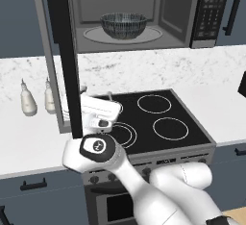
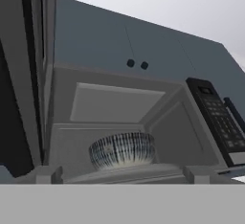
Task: Open the microwave, place the bowl with waffle inside the microwave, then close the microwave door and turn it on.
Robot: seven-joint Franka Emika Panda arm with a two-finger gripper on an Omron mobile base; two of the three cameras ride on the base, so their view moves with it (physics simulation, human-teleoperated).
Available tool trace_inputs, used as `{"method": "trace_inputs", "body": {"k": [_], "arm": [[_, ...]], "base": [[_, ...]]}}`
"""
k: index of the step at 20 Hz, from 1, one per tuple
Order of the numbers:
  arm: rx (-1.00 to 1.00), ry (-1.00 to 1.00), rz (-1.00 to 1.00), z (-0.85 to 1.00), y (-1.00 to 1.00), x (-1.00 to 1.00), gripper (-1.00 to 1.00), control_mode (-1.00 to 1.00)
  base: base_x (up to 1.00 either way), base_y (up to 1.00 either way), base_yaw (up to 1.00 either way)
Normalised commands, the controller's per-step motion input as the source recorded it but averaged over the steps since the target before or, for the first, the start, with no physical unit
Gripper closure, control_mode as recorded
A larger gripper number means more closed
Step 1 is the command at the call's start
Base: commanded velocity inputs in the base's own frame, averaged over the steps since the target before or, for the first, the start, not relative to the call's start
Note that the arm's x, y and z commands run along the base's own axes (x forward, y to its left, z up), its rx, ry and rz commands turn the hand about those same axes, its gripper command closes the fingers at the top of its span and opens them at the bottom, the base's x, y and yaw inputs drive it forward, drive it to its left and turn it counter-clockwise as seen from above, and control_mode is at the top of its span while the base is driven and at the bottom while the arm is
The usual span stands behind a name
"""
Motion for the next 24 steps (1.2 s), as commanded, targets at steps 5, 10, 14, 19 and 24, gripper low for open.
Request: {"method": "trace_inputs", "body": {"k": [5,10,14,19,24], "arm": [[0.0,0.0,0.0,0.1,0.39,0.0,-1.0,-1.0],[0.0,0.0,-0.02,0.21,0.17,0.0,-1.0,-1.0],[0.04,-0.02,-0.06,0.32,0.0,-0.01,-1.0,-1.0],[0.06,-0.05,-0.06,0.28,0.0,-0.05,-1.0,-1.0],[0.01,-0.01,0.0,-0.23,0.04,-0.02,-1.0,-1.0]], "base": [[0.0,0.0,0.0],[0.0,0.0,0.0],[0.0,0.0,0.0],[0.0,0.0,0.0],[0.0,0.0,0.0]]}}
